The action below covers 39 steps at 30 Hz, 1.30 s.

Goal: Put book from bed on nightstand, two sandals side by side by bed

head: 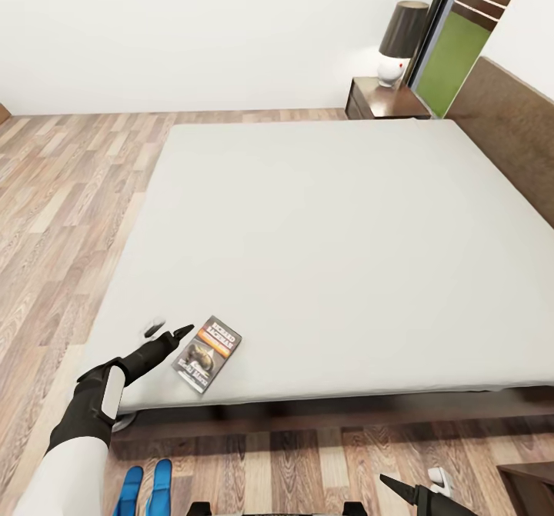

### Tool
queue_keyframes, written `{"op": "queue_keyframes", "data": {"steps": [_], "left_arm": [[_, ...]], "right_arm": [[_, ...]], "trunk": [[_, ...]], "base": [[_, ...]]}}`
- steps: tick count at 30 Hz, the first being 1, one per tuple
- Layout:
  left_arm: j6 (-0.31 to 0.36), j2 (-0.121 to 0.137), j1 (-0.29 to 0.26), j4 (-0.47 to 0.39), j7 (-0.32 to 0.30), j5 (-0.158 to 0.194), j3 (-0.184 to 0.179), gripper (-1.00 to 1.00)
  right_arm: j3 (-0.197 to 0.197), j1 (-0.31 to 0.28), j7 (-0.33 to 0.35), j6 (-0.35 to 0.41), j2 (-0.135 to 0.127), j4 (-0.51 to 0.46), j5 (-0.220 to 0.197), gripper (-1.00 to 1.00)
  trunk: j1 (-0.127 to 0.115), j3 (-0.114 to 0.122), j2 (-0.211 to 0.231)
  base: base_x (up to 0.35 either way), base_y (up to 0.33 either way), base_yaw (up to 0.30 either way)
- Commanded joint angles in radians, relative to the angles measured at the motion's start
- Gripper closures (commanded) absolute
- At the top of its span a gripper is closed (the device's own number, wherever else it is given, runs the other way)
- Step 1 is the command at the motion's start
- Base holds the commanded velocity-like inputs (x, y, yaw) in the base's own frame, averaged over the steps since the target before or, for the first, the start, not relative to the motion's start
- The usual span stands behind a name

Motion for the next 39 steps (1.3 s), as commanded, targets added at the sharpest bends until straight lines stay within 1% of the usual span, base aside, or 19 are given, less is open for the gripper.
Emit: {"op": "queue_keyframes", "data": {"steps": [1, 39], "left_arm": [[0.008, 0.0, -0.001, 0.0, -0.001, 0.007, 0.002, -1.0], [0.008, 0.0, -0.001, 0.0, -0.001, 0.007, 0.002, -1.0]], "right_arm": [[-0.006, -0.001, 0.004, 0.01, 0.0, 0.0, 0.002, -1.0], [-0.006, 0.0, 0.004, 0.01, 0.0, 0.0, 0.002, -1.0]], "trunk": [[0.004, -0.004, -0.008], [0.15, -0.123, -0.274]], "base": [[0.0, 0.0, 0.0], [0.0, 0.0, 0.0]]}}
